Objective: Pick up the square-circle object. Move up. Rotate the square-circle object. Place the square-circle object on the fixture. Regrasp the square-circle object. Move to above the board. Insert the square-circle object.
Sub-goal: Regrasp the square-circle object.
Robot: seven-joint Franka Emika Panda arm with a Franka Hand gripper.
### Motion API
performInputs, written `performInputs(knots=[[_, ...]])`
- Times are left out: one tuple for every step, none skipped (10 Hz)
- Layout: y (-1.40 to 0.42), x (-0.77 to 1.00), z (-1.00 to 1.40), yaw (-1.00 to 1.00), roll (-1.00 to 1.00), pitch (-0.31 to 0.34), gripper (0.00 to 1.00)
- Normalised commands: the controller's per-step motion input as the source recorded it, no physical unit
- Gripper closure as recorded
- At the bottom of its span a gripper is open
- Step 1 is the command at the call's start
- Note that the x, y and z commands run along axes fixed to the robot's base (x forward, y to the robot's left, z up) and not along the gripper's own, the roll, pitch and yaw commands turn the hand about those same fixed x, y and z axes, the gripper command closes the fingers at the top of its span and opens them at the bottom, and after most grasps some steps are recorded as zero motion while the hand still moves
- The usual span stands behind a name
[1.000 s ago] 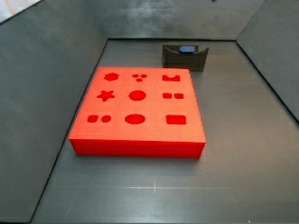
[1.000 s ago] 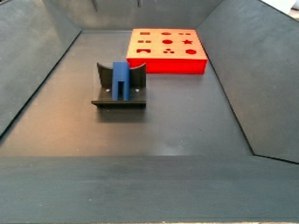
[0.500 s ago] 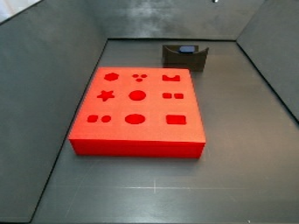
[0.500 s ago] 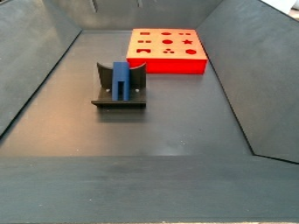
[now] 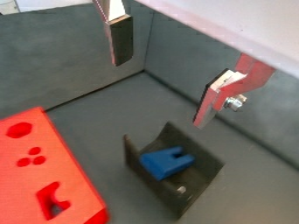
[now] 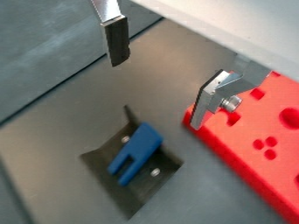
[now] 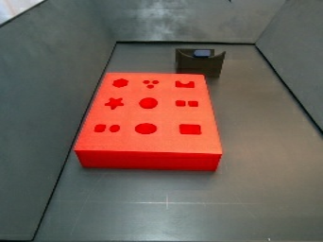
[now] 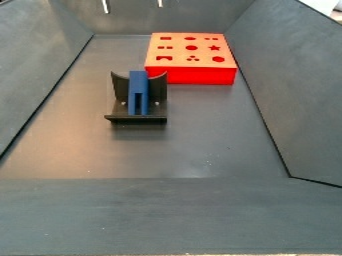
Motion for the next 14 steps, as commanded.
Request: performInputs(knots=[[-0.02, -0.01, 0.01, 0.02, 1.0, -0.013, 0.0], [-0.02, -0.01, 0.01, 0.02, 1.0, -0.01, 0.0], [-0.02, 0.01, -0.01, 0.02, 1.0, 0.0, 0.0], [-0.02, 0.02, -0.01, 0.02, 1.0, 0.005, 0.0], [-0.02, 0.04, -0.01, 0.03, 1.0, 0.019, 0.0], [-0.03, 0.05, -0.01, 0.03, 1.0, 0.041, 0.0], [-0.03, 0.07, -0.01, 0.04, 1.0, 0.064, 0.0], [-0.03, 0.07, -0.01, 0.05, 1.0, 0.081, 0.0], [-0.04, 0.08, -0.01, 0.07, 1.0, 0.125, 0.0], [-0.04, 0.09, -0.02, 0.09, 0.75, 0.138, 0.0], [-0.04, 0.09, -0.01, 0.11, 0.56, 0.135, 0.0], [-0.03, 0.09, -0.01, 0.13, 0.33, 0.119, 0.0], [-0.03, 0.08, 0.0, 0.15, 0.26, 0.107, 0.0], [0.08, 0.03, -1.0, 0.15, 0.23, 0.199, 0.0]])
